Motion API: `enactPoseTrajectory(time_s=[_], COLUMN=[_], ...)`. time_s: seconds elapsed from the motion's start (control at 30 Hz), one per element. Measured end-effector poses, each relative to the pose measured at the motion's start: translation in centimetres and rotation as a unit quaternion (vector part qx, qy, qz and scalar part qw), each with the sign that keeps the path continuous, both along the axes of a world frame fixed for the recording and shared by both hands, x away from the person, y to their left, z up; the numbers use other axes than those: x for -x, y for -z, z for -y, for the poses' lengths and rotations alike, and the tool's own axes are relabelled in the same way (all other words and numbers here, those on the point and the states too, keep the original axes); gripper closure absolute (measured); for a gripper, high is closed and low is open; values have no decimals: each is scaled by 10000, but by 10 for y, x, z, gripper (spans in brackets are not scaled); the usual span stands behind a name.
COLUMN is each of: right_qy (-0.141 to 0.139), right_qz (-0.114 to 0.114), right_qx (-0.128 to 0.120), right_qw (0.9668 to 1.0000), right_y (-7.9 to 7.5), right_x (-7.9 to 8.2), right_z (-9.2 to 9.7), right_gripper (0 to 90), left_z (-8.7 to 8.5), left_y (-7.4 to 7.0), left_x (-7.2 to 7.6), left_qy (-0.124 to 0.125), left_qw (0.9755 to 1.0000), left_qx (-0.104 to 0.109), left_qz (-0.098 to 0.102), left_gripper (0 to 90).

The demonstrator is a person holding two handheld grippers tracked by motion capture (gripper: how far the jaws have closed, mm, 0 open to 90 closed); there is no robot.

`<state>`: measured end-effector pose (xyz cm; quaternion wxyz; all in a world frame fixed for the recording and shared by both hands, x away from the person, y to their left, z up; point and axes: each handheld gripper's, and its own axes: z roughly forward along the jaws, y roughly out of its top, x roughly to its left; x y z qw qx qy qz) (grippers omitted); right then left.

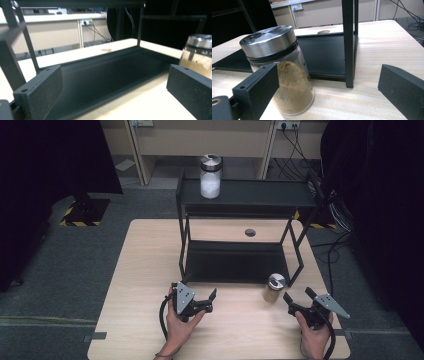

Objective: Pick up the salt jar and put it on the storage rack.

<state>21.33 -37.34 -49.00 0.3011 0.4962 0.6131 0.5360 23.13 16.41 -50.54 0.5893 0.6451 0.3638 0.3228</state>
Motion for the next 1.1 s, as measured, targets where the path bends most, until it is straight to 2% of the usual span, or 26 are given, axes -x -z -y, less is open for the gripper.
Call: enactPoseTrajectory(time_s=[0.17,0.37,0.67,1.1], right_qy=[-1,-6,-13,-6], right_qz=[10,8,17,12], right_qx=[11,12,37,63], right_qw=[10000,10000,10000,10000], right_y=[0,0,0,0], right_x=[0,0,0,0], right_z=[0,0,-1,-2], right_gripper=[36,36,36,36], left_z=[-2,-1,-2,2], left_y=[5,9,10,10], left_x=[-2,-4,-4,-5], left_qy=[60,101,87,136], left_qw=[9997,9992,9990,9990], left_qx=[53,6,114,116], left_qz=[-241,-388,-421,-419], left_gripper=[2,2,3,3])
